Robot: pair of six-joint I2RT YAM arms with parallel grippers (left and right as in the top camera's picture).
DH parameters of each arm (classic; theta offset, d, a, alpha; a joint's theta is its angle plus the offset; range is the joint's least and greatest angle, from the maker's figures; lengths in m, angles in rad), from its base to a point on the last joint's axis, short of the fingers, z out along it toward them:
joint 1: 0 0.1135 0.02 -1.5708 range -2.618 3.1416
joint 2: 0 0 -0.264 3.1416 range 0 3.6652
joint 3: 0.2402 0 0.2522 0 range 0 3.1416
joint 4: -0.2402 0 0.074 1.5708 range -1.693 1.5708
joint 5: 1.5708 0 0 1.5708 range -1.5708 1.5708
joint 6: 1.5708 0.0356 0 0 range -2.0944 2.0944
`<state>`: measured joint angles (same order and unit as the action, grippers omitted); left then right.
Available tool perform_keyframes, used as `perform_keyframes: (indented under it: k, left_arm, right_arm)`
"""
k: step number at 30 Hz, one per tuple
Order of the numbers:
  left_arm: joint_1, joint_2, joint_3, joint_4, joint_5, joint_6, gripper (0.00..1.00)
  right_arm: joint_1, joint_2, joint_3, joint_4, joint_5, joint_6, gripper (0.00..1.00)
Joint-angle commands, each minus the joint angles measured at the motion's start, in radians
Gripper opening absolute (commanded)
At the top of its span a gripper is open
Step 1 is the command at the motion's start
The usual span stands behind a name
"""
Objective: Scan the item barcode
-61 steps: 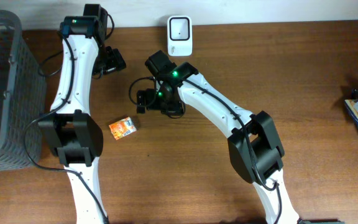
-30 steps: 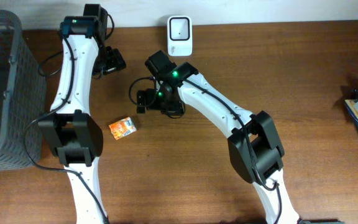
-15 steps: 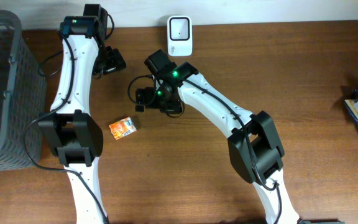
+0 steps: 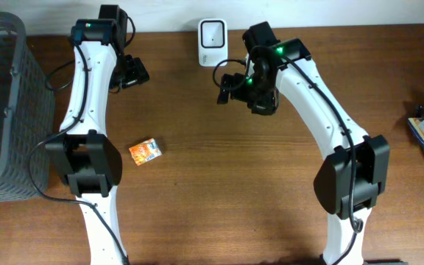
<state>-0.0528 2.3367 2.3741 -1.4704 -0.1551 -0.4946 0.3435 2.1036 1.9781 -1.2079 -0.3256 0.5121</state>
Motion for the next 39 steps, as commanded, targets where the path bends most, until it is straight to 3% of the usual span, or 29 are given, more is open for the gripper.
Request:
perform_keyframes:
  k: [1,13,19,24,26,29,31,33,35,39]
  left_arm:
    - [0.003,-0.013,0.009,-0.001,-0.010,0.002,0.99]
    - [0.003,-0.013,0.009,-0.001,-0.010,0.002,0.99]
    - [0.003,-0.013,0.009,-0.001,-0.010,0.002,0.99]
    - [0.003,-0.013,0.009,0.021,-0.010,0.002,0.99]
    - [0.003,-0.013,0.009,0.025,-0.010,0.002,0.99]
    - [0.003,-0.013,0.009,0.025,-0.010,0.002,0.99]
    - [0.003,-0.013,0.009,0.025,-0.010,0.002,0.99]
    - [0.003,-0.013,0.009,0.025,-0.011,0.002,0.99]
    - [0.003,-0.013,0.009,0.025,-0.010,0.002,0.99]
    - [0.003,-0.013,0.009,0.025,-0.010,0.002,0.99]
  right_arm:
    - [-0.003,-0.006,0.003,-0.004,0.009,-0.011,0.99]
    - [-0.005,-0.006,0.003,0.015,0.010,-0.011,0.99]
    - [-0.087,-0.006,0.003,-0.092,0.332,-0.011,0.99]
    - [-0.135,-0.006,0.003,-0.087,0.294,-0.010,0.99]
    - [-0.132,-0.003,0.003,-0.090,0.119,-0.011,0.99]
    - [-0.032,0.032,0.001,-0.084,0.044,-0.010,0.98]
    - [0.067,0.056,-0.023,-0.026,0.037,0.003,0.81]
    - [0.119,0.059,-0.067,0.058,-0.022,0.077,0.79]
    - [0.169,0.060,-0.186,0.266,-0.198,0.099,0.76]
    - [0.237,0.060,-0.346,0.584,-0.293,0.112,0.71]
